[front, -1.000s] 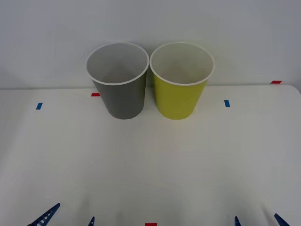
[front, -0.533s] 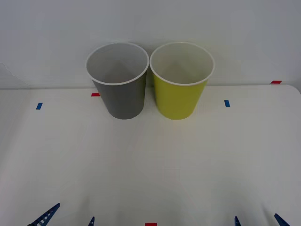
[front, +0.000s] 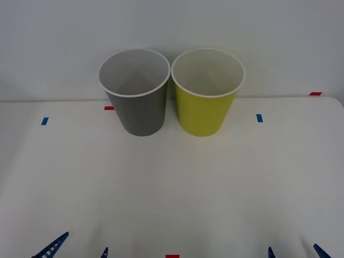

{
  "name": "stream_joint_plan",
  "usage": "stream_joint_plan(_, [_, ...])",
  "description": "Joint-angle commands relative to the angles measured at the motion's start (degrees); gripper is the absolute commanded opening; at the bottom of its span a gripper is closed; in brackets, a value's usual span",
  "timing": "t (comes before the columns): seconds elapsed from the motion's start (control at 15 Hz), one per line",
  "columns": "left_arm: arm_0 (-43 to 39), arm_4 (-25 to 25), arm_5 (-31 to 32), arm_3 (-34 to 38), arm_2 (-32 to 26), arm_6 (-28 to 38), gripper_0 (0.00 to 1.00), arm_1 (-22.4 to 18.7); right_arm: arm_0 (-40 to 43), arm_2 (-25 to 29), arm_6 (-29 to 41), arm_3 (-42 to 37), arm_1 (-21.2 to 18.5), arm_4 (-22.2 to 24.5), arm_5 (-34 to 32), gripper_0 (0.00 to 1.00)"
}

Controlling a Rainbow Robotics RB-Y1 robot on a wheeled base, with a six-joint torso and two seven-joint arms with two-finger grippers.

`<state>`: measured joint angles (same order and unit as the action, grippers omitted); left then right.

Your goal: Put cans in the gray bin and PET bottles in the light green bin.

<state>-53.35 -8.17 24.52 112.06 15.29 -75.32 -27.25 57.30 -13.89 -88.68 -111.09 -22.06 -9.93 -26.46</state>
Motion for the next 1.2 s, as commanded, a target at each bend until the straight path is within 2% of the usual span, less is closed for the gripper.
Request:
stream_joint_plan(0.07, [0.0, 0.0, 0.0, 0.0, 0.0, 0.0, 1.0, 0.0, 0.0, 0.0, 0.0, 0.0, 0.0, 0.0, 0.0, 1.0])
stream_joint_plan(1.2, [0.0, 0.0, 0.0, 0.0, 0.0, 0.0, 1.0, 0.0, 0.0, 0.0, 0.0, 0.0, 0.0, 0.0, 0.0, 1.0])
